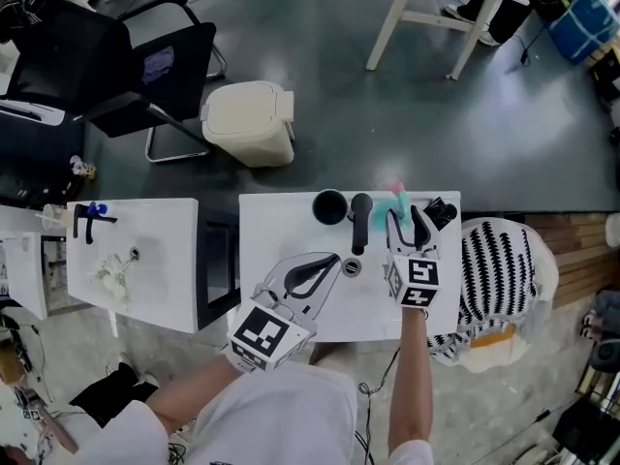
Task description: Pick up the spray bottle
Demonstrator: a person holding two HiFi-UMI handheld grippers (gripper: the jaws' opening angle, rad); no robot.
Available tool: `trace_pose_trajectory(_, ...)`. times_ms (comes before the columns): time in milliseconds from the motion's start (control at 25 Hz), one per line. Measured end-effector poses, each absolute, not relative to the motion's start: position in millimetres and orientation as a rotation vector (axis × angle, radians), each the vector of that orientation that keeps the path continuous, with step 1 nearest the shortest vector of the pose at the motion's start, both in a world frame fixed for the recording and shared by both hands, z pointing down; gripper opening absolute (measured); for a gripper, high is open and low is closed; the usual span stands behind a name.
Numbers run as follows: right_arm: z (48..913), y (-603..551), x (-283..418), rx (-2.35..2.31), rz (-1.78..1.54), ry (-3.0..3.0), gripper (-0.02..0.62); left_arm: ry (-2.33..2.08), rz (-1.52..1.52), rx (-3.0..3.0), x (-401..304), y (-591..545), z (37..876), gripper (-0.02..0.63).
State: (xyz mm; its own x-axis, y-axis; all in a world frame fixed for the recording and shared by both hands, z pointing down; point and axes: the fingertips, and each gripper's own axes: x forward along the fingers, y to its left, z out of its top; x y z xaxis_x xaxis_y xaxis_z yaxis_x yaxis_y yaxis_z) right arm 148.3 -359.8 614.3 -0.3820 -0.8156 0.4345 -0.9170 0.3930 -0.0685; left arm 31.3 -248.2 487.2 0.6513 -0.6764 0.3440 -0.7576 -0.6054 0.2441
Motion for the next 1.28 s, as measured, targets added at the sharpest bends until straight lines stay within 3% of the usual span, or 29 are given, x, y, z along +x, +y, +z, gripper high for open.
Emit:
trace_pose_trajectory(240,623,-363,148,1.496,0.412,-2.284,0.167,-1.128,0.321,2.506,27,-246,490,0.006)
trace_pose_trajectory(320,625,-363,148,1.493,0.410,-2.277,0.130,-1.127,0.329,2.506,25,-244,490,0.006)
trace_pose_trajectory(440,625,-363,148,1.502,0.416,-2.274,0.126,-1.129,0.322,2.509,23,-243,488,0.006)
trace_pose_trajectory(1280,578,-313,153,1.616,0.394,-2.250,0.118,-1.114,0.277,2.562,9,-207,465,0.006)
